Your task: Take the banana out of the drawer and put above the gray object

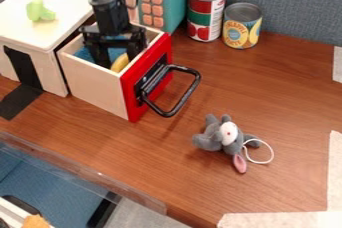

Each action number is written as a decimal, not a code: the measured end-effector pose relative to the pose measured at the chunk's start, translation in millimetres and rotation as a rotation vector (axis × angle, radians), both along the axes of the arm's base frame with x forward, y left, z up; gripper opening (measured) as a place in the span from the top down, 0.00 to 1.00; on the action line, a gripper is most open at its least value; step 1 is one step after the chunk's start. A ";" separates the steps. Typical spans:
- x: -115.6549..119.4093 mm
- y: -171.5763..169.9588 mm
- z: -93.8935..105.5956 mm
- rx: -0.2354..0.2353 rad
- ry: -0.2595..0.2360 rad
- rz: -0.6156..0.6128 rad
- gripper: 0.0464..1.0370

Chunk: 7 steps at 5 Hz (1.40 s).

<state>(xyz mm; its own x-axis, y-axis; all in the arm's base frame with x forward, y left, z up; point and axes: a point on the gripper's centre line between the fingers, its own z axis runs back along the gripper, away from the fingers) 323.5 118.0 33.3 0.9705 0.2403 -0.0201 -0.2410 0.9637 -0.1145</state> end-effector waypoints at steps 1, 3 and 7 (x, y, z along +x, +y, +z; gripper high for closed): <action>-1.1 -2.1 -2.5 -0.008 -0.005 0.008 0.45; -1.2 -13.9 30.8 -0.003 -0.112 -0.005 0.67; 41.2 -152.8 44.6 -0.017 -0.172 -0.221 0.67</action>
<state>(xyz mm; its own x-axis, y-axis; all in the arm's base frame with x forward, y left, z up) 364.7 -34.8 77.8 0.9889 0.0233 0.1470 -0.0007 0.9884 -0.1518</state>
